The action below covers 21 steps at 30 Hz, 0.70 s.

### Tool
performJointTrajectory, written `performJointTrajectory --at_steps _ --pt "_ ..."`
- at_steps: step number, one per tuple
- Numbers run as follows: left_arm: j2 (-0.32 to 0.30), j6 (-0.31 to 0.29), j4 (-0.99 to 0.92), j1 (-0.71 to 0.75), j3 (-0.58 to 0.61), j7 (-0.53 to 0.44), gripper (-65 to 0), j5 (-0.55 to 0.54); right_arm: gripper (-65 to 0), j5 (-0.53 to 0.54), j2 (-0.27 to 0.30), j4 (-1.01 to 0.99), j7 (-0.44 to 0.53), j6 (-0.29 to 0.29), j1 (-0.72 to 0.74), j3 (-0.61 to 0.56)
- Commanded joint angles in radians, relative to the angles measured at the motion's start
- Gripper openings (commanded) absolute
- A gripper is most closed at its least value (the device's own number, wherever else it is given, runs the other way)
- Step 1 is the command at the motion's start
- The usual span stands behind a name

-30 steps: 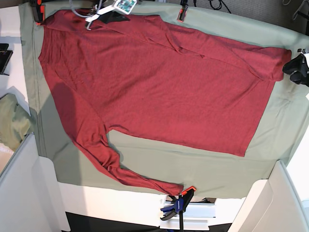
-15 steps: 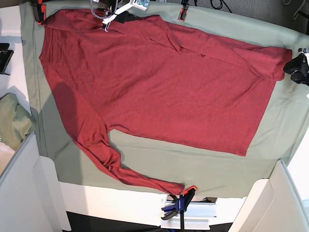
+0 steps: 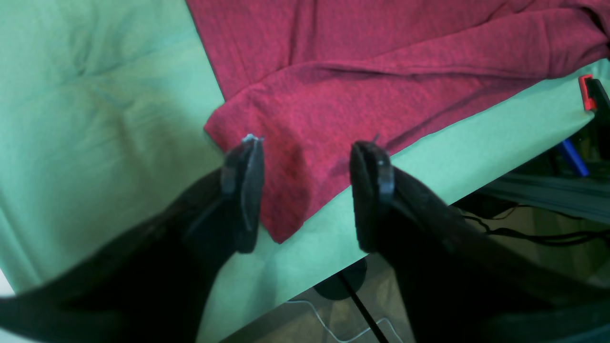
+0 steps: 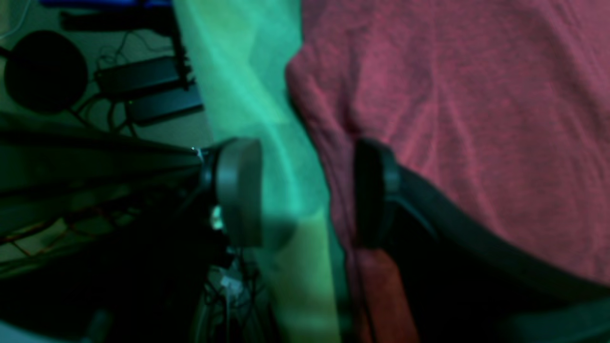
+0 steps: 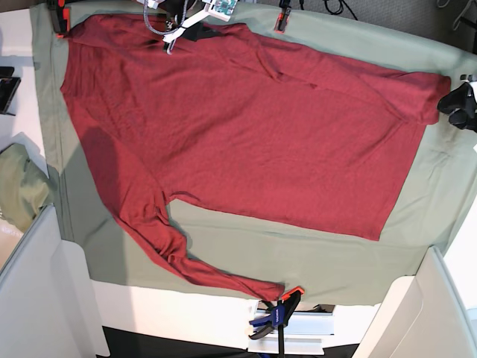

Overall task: Fold the T-shirt properly
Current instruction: 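Release the collar with the right gripper and move it along the shirt edge, then grasp the shirt edge with both grippers and pull it taut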

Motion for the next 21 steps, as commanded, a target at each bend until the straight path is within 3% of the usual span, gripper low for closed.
performJointTrajectory --at_steps 1,3,6,9,16,21 --pt "-0.027 -0.008 0.01 -0.007 -0.016 -0.018 -32.3 -0.014 -33.8 -0.008 0.005 0.006 0.008 -0.008 0.014 0.006" --pt "-0.027 -0.008 0.01 -0.007 -0.016 -0.018 -32.3 -0.014 -39.4 -0.008 0.005 0.005 0.007 -0.009 0.018 0.006" --pt "-0.027 -0.008 0.01 -0.007 -0.016 -0.018 -32.3 -0.014 -55.4 -0.008 0.005 0.005 0.007 -0.008 0.019 0.006" --pt "-0.027 -0.008 0.01 -0.007 -0.016 -0.018 -32.3 -0.014 -63.9 -0.009 0.005 0.005 0.007 -0.009 0.022 0.006" --pt "-0.027 -0.008 0.01 -0.007 -0.016 -0.018 -32.3 -0.014 -65.0 -0.019 0.005 0.005 0.007 -0.075 0.054 0.042" --pt "-0.027 -0.008 0.01 -0.007 -0.016 -0.018 -32.3 -0.014 -65.0 0.02 0.005 0.005 0.007 -0.084 0.108 0.114"
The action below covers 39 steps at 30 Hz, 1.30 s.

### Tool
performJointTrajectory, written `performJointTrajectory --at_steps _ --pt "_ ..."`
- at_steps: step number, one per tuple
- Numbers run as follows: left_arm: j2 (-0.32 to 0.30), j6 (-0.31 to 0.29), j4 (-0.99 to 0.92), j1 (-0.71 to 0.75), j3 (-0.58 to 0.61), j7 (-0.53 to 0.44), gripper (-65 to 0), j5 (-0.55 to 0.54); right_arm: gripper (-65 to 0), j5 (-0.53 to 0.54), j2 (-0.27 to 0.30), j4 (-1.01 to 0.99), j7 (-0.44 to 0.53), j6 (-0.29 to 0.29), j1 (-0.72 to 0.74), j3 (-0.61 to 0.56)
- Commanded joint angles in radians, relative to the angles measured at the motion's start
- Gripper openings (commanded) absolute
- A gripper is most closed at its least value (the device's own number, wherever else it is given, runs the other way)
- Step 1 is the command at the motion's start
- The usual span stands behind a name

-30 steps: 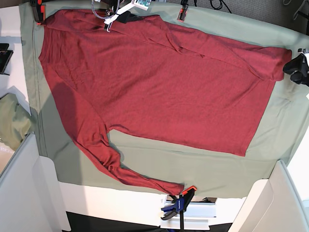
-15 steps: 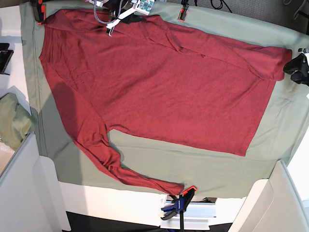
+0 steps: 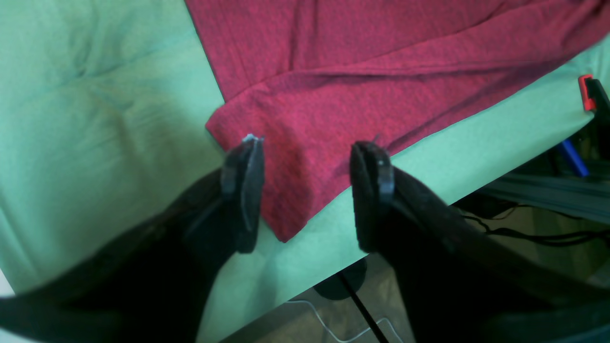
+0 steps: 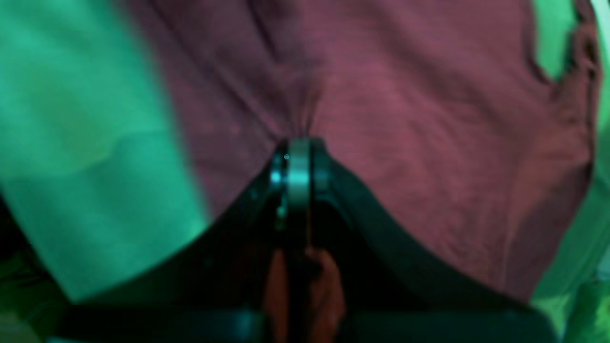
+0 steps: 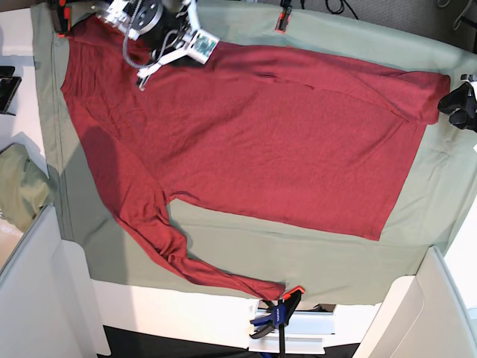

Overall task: Fold the T-shirt properly
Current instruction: 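Grasp the shirt edge with both grippers and pull it taut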

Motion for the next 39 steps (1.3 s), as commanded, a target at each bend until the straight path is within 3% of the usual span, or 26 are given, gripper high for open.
performJointTrajectory --at_steps 1,13,17,18,20,22,23,29,32,35,39 --pt "-0.027 -0.008 0.01 -0.008 -0.016 -0.018 -32.3 -0.015 -65.0 0.023 0.008 0.014 0.017 -0.011 0.017 0.018" --pt "-0.027 -0.008 0.01 -0.008 -0.016 -0.018 -32.3 -0.015 -65.0 0.064 0.006 0.014 0.017 -0.011 0.039 0.038" --pt "-0.027 -0.008 0.01 -0.008 -0.016 -0.019 -32.3 -0.015 -65.0 0.065 -0.026 0.014 0.017 -0.012 0.039 0.052" --pt "-0.027 -0.008 0.01 -0.008 -0.016 -0.021 -32.3 -0.014 -60.4 0.065 -0.038 0.014 0.017 -0.012 0.039 0.058" --pt "-0.027 -0.008 0.01 -0.008 -0.016 -0.022 -32.3 -0.014 -43.3 0.065 -0.061 0.014 0.017 -0.021 0.039 0.07" --pt "-0.027 -0.008 0.01 -0.008 -0.016 -0.022 -32.3 -0.014 -31.0 0.065 -0.079 0.014 0.017 -0.06 0.039 0.077" --pt "-0.028 -0.008 0.01 -0.008 -0.016 -0.023 -32.3 -0.014 -28.7 0.064 -0.087 0.014 0.017 -0.086 0.04 0.08" --pt "-0.028 -0.008 0.01 -0.008 -0.016 -0.035 -32.3 -0.013 -28.5 0.055 -0.126 0.014 0.014 -0.2 0.053 0.159" --pt "-0.028 -0.008 0.011 -0.008 -0.016 -0.106 -27.7 0.035 -28.6 0.066 -0.153 0.014 0.008 -0.245 0.061 0.243" --pt "-0.027 -0.008 0.011 -0.012 -0.016 -0.242 -21.0 0.136 -28.6 0.103 -0.177 0.014 0.004 -0.275 0.061 0.344" --pt "-0.018 -0.008 0.011 -0.062 -0.016 -0.378 -21.1 0.23 -28.6 0.133 -0.201 0.014 -0.012 -0.312 0.061 0.467"
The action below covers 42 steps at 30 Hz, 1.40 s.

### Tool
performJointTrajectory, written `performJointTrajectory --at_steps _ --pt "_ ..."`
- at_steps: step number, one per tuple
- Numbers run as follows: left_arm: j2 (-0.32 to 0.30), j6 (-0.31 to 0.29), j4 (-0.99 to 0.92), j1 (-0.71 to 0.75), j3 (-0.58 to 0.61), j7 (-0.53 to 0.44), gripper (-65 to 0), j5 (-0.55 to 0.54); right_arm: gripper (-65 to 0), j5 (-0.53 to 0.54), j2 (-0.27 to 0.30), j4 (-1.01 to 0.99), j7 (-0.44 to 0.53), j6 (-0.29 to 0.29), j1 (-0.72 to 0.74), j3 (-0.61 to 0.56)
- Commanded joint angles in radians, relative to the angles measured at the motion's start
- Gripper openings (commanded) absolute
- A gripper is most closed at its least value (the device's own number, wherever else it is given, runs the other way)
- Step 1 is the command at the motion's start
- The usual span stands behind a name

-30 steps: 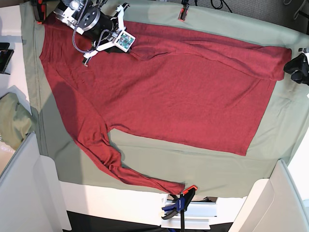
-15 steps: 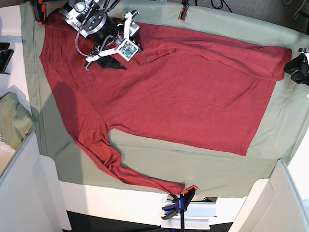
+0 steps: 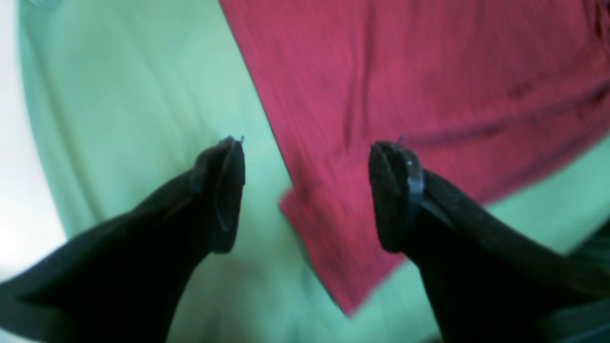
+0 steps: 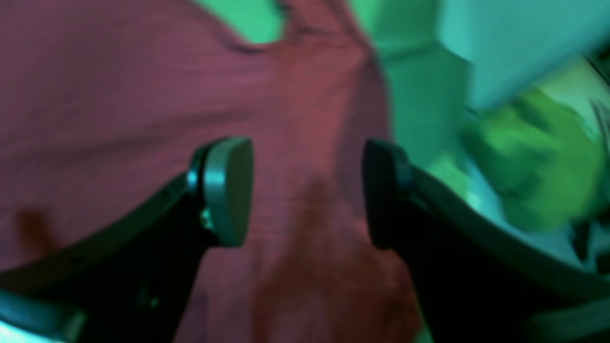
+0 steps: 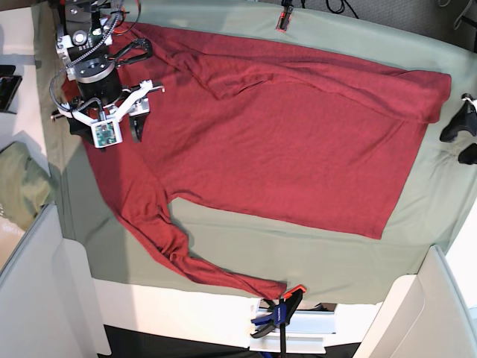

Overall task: Fold the T-shirt properly
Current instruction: 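Grasp the shirt edge with both grippers and pull it taut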

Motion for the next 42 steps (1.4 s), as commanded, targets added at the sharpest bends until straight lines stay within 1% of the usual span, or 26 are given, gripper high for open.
performJointTrajectory --at_steps 1,4,6,11,16,17,21,24,26,29,30,33,37,39,42 --pt "-0.021 -0.006 0.01 -0.035 -0.016 -0.026 -21.1 -0.012 -28.6 0.002 0.0 0.014 0.022 -0.019 0.014 0.031" --pt "-0.002 -0.006 0.01 -0.091 -0.016 -0.026 -21.1 -0.012 -28.6 0.035 -0.002 0.014 0.019 -0.045 0.013 0.099" --pt "0.017 -0.006 0.008 -0.126 -0.016 -0.026 -21.1 -0.011 -28.6 0.046 -0.002 0.013 0.019 -0.047 0.015 0.13" --pt "0.082 0.002 0.003 -0.218 0.0 -0.026 -21.1 0.03 -28.6 0.045 -0.002 -0.068 0.02 -0.048 0.063 0.157" --pt "0.116 0.034 -0.051 -0.318 0.105 -0.026 -21.1 0.079 -28.6 0.049 -0.002 -0.256 0.024 -0.052 0.175 0.157" --pt "0.126 0.037 -0.068 -0.345 0.13 -0.026 -21.1 0.089 -28.6 0.059 -0.002 -0.29 0.024 -0.052 0.199 0.158" --pt "0.171 0.077 -0.156 -0.458 0.217 -0.027 -21.1 0.133 -28.6 0.094 -0.002 -0.401 0.024 -0.051 0.281 0.158" --pt "0.196 0.079 -0.251 -0.55 0.283 -0.045 -21.1 0.158 -28.6 0.094 -0.002 -0.497 0.028 -0.052 0.333 0.158" --pt "0.214 0.083 -0.334 -0.619 0.326 -0.066 -21.1 0.182 -28.6 0.113 -0.002 -0.565 0.037 -0.051 0.365 0.164" --pt "0.249 0.129 -0.477 -0.73 0.372 -0.092 -21.1 0.194 -28.6 0.143 -0.002 -0.656 0.047 -0.051 0.406 0.19" --pt "0.262 0.131 -0.529 -0.768 0.381 -0.093 -21.1 0.194 -28.6 0.152 -0.002 -0.681 0.048 -0.051 0.416 0.203" --pt "0.306 0.131 -0.69 -0.879 0.399 -0.107 -21.1 0.199 -28.6 0.18 -0.002 -0.732 0.05 -0.029 0.441 0.247" --pt "0.352 0.136 -0.919 -1.006 0.428 -0.177 -21.2 0.248 -28.6 0.245 -0.002 -0.76 0.037 0.016 0.443 0.302" --pt "0.375 0.163 -1.029 -1.054 0.444 -0.209 -21.2 0.253 -28.6 0.256 -0.002 -0.772 0.029 0.036 0.442 0.314" --pt "0.409 0.166 -1.15 -1.095 0.454 -0.249 -21.2 0.253 -28.6 0.264 -0.002 -0.782 0.023 0.04 0.443 0.314"
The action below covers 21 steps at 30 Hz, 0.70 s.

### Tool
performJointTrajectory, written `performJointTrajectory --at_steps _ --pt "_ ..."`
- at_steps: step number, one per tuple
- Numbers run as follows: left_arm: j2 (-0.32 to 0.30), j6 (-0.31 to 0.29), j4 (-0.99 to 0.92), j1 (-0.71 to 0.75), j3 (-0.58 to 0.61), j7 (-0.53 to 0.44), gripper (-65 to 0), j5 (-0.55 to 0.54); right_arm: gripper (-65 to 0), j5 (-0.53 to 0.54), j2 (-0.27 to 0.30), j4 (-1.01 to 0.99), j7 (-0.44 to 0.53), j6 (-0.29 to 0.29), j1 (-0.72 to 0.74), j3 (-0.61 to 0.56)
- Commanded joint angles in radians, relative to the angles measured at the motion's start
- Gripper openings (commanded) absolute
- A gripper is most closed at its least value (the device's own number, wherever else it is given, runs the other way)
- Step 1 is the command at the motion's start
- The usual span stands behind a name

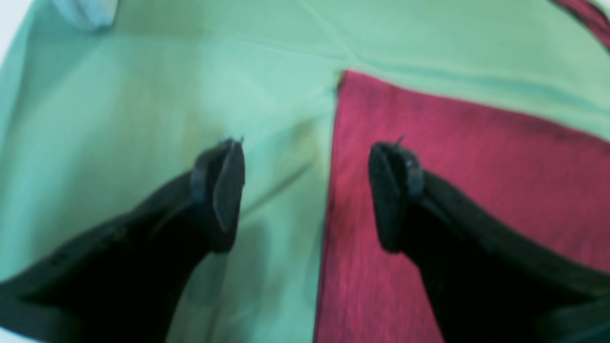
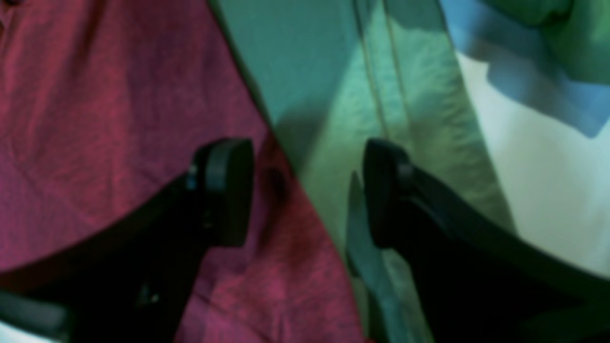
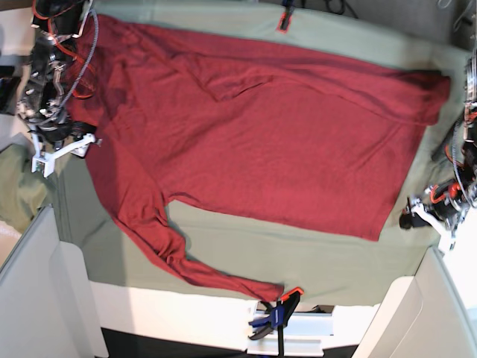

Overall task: Fold the T-shirt properly
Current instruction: 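Grasp the shirt edge with both grippers and pull it taut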

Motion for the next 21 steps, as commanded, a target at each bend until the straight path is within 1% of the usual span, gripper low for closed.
performJointTrajectory --at_steps 1,5,9,11,15,17,19,21 --pt "-0.002 -0.003 -0.008 -0.038 -0.001 -0.026 -21.2 -0.013 -28.6 0.017 0.014 0.015 0.019 0.005 0.027 0.003" --pt "0.044 -0.003 -0.051 -0.034 -0.001 -0.026 -21.2 0.011 -28.6 0.034 0.013 0.015 0.017 0.013 0.027 0.003" --pt "0.081 0.001 -0.076 -0.023 -0.001 -0.055 -21.2 0.062 -28.6 0.034 0.014 0.015 0.002 0.019 0.027 0.003" --pt "0.092 0.01 -0.079 -0.018 -0.001 -0.055 -21.2 0.067 -28.6 0.035 0.014 0.015 -0.002 0.019 0.027 0.003" --pt "0.111 0.015 -0.079 -0.018 -0.001 -0.055 -21.6 0.089 -28.6 0.079 0.013 0.015 -0.002 0.02 0.027 0.003" --pt "0.117 0.015 -0.078 -0.018 -0.001 -0.055 -21.6 0.088 -28.6 0.098 0.013 0.015 -0.002 0.047 0.027 0.003" --pt "0.12 0.003 -0.079 -0.018 -0.001 -0.054 -21.6 0.088 -28.6 0.096 0.01 0.015 -0.003 0.058 0.027 0.003" --pt "0.12 -0.03 -0.078 -0.018 -0.001 -0.053 -21.6 0.085 -28.6 0.096 0.007 0.015 -0.002 0.059 0.027 0.003"
